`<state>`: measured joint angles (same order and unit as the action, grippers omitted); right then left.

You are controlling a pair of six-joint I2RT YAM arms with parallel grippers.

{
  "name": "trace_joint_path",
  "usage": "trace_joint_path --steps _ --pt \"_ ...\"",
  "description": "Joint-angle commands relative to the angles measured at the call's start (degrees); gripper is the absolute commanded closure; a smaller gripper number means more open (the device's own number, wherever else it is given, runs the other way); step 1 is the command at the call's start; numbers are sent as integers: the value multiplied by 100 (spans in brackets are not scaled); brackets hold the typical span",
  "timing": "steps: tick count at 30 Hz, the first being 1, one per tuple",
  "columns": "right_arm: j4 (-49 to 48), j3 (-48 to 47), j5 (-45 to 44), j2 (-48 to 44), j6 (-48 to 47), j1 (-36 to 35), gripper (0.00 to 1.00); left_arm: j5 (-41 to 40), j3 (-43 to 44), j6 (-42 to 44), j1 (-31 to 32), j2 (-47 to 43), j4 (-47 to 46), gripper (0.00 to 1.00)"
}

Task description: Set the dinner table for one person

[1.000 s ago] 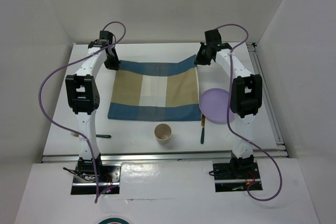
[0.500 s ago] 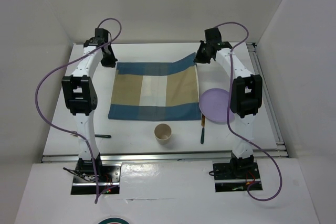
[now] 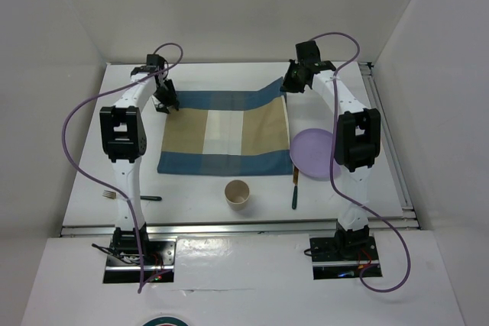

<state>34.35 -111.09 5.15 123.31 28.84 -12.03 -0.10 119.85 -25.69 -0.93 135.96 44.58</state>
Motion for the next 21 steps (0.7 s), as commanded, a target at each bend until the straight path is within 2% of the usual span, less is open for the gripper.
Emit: trace_joint_path --steps 1,8,9,10,13,18,20,21 --pt "10 -220 -58 27 -54 -62 100 142 -23 20 -4 88 -10 47" --pt "10 -220 -58 27 -54 -62 100 19 -85 20 49 203 -10 45" --pt "10 -220 -58 27 -54 -62 100 19 -85 20 49 203 -10 48" --pt "10 -220 -58 27 -54 -62 100 19 -137 20 49 203 -10 52" --pt "10 -168 -58 27 -54 -62 100 19 -138 20 102 63 42 76" --pt "10 -168 -58 27 -54 -62 100 19 -138 20 102 -8 42 84" --pt "10 -115 -58 27 -54 -62 100 19 -138 20 102 -61 42 89" --pt "10 -115 -58 27 -54 -62 100 19 -138 20 102 -61 42 97"
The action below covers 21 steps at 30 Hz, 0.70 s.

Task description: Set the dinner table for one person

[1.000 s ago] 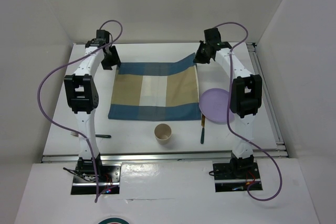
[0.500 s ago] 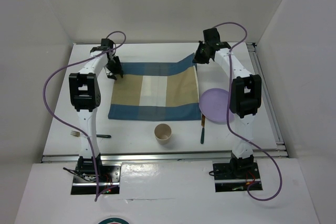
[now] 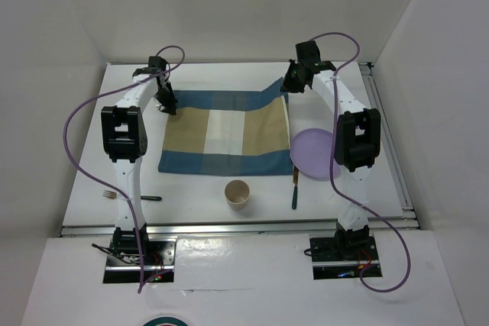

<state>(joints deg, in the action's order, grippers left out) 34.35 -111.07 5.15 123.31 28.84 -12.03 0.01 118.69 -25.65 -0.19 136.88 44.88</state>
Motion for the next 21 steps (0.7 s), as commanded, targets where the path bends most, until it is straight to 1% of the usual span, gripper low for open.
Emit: trace_joint_path --steps 1,5,6,10,16,21 --pt "10 -117 -58 27 -54 -62 100 60 -22 16 27 -214 12 100" --pt "10 -117 -58 -26 -54 -62 100 60 -22 -36 27 -425 64 100" --pt "10 -117 -110 -26 -54 -62 100 -70 -22 -37 27 -486 64 100" --pt "10 -117 -110 -131 -54 -62 100 -142 -83 -37 27 -820 12 100" --pt "10 -284 -58 -70 -54 -115 100 -142 -31 -37 27 -987 12 100" --pt "10 -337 -58 -17 -107 -115 100 -326 -31 -89 -25 -1102 -41 100"
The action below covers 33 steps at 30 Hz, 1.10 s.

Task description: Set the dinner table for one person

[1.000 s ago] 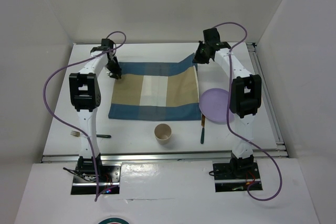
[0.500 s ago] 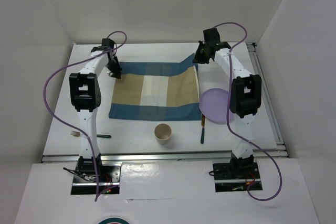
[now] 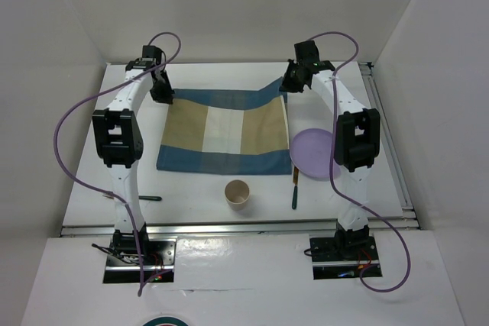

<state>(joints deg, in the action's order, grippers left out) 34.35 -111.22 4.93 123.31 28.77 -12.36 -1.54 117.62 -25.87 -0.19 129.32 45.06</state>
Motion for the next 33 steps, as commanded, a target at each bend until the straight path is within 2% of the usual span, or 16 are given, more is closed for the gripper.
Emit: trace_joint_path --steps 1,8,15,16,17,19,21,22,23,25,26,27,30,31,32,33 --pt "10 -382 -36 -17 -100 -82 100 -171 24 -68 -78 -398 -59 100" --pt "-42 -435 -36 -17 -100 -82 100 -294 156 -68 -192 -398 -59 100" --pt "-33 -778 34 659 -100 -82 100 -399 348 -173 -245 146 -129 100" --pt "-86 -778 34 790 -100 -82 93 -400 349 -173 -245 242 -129 100" --pt "-138 -778 34 844 -100 -82 81 -321 567 -173 -245 478 -42 93" --pt "-8 -953 -35 967 -100 -82 53 -241 910 -173 -298 760 308 64" --pt "-7 -885 -167 967 -47 -82 36 -171 1175 -173 -298 867 407 40" --pt "-59 -806 -168 828 -47 -82 28 -171 1175 -173 -298 815 407 31" --pt "-60 -666 -229 740 -47 -82 16 -171 871 -173 -298 693 268 27" --pt "-121 -524 -378 573 -47 -82 10 -224 579 -120 -298 211 83 14" --pt "-121 -367 -440 389 -47 -82 10 -224 456 -120 -298 51 30 12" --pt "-121 -252 -553 283 5 -82 10 -293 280 -120 -298 -89 29 12" --pt "-367 327 -633 -192 5 -258 26 -216 -133 -51 -298 -573 -32 18" --pt "-367 442 -633 -271 -47 -380 47 -215 -274 -50 -228 -661 -32 26" --pt "-367 539 -633 -342 -47 -381 59 -215 -432 -50 -149 -740 -32 39" --pt "-367 731 -633 -403 -47 -459 72 -267 -746 -50 -148 -793 -32 76"
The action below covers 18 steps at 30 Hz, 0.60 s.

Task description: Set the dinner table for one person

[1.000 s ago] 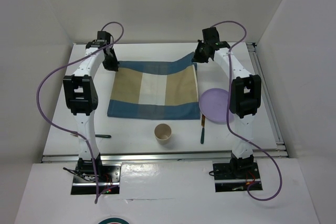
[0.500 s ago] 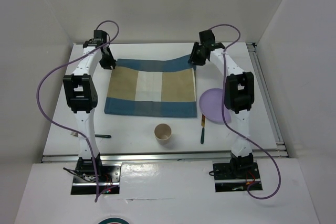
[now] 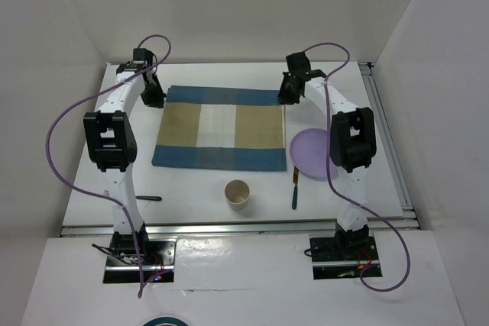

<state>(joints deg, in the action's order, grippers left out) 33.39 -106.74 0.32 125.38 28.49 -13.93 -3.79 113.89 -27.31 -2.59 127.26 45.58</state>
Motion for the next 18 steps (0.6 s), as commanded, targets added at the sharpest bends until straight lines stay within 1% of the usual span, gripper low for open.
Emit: trace_joint_path --steps 1,2,3,4,6,7,9,12,14,18 --pt "-271 398 -33 -611 -19 -303 81 53 -550 7 144 -649 -85 91" --pt "-271 521 21 -611 42 -364 94 54 -726 -81 145 -650 -85 100" --pt "-219 749 73 -611 43 -417 99 132 -1110 -168 145 -650 -85 100" --pt "-219 864 135 -611 103 -417 100 307 -1349 -291 145 -728 -206 100" --pt "-288 1223 205 -559 104 -470 100 370 -1824 -424 197 -843 -531 100" --pt "-289 1321 206 -559 104 -470 100 431 -2287 -563 250 -974 -646 100" --pt "-429 1532 293 -506 104 -523 100 484 -2781 -722 303 -1028 -813 100" --pt "-377 1586 346 -321 104 -523 100 616 -3021 -863 356 -1089 -884 100" --pt "-377 1726 197 -242 166 -523 100 617 -3144 -864 487 -1037 -797 100" --pt "-262 2130 -84 -295 385 -523 100 423 -3460 -864 654 -1124 -691 100"
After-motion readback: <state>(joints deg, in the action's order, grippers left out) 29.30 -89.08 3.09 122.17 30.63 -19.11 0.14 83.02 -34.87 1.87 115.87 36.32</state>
